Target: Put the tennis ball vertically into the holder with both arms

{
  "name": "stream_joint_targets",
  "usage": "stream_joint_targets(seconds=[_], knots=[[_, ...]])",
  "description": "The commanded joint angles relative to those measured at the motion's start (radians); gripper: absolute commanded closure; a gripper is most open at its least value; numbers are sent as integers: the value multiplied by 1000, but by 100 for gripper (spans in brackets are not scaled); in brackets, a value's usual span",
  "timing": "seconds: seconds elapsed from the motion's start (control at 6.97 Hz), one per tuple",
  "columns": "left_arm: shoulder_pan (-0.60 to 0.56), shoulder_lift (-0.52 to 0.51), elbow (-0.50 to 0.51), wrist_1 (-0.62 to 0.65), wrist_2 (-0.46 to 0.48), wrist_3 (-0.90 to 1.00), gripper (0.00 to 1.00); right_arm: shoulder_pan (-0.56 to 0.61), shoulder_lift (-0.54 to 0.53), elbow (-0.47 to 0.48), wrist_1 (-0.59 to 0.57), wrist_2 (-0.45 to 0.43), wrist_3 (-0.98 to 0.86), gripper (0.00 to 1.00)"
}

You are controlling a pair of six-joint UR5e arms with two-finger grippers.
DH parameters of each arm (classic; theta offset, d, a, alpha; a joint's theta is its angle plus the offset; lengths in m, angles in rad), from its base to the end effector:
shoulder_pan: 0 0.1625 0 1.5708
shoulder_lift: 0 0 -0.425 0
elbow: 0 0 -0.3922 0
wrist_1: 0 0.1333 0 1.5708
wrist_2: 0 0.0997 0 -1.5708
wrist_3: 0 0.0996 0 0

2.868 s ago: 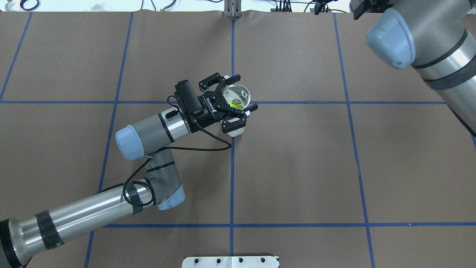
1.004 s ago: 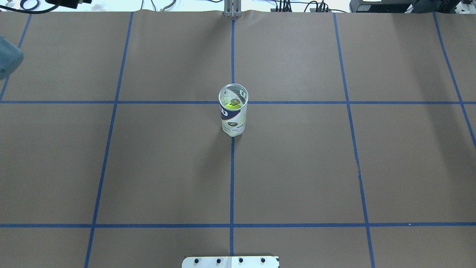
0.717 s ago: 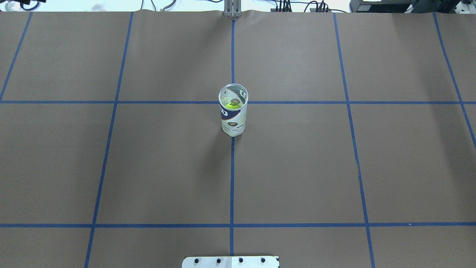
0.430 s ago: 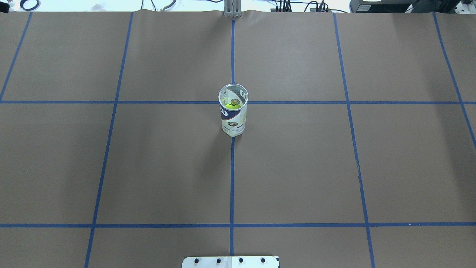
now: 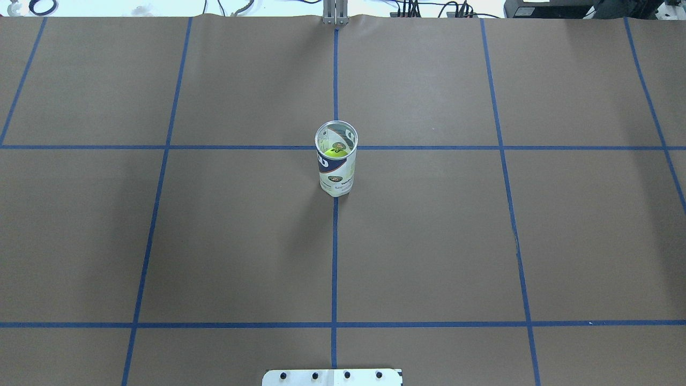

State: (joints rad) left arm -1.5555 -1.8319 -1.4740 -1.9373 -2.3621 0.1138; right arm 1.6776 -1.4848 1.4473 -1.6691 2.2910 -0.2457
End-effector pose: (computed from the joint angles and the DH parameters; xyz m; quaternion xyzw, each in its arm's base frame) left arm -0.0530 -0.6189 0.5188 0.2601 0.3595 0.1583 0.8821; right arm 0.1223 -0.5069 0.6883 -0.0009 -0.3572 -0.0409 0.9331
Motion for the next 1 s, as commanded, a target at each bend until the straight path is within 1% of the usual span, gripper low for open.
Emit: stream_joint_targets(seconds=[0.0, 0.14, 0.29, 0.43, 0.57, 0.72, 0.86], knots=[[-67, 55, 3, 164, 96, 126, 1, -1, -9, 4, -1, 1, 2, 0], [-58, 183, 18, 175, 216, 69, 1, -1, -23, 8, 0, 1, 2, 0], [-60, 192, 9, 210, 221, 40, 1, -1, -25, 10, 0, 1, -1, 0], [-66, 242, -8, 204, 183, 43, 1, -1, -25, 10, 0, -1, 2, 0], [-66, 341, -93, 195, 91, 37, 1, -1, -25, 8, 0, -4, 2, 0], [-66, 420, -162, 195, 89, 38, 1, -1, -26, 10, 0, -2, 2, 0], [-66, 431, -173, 195, 74, 40, 1, -1, -26, 8, 0, -2, 2, 0]])
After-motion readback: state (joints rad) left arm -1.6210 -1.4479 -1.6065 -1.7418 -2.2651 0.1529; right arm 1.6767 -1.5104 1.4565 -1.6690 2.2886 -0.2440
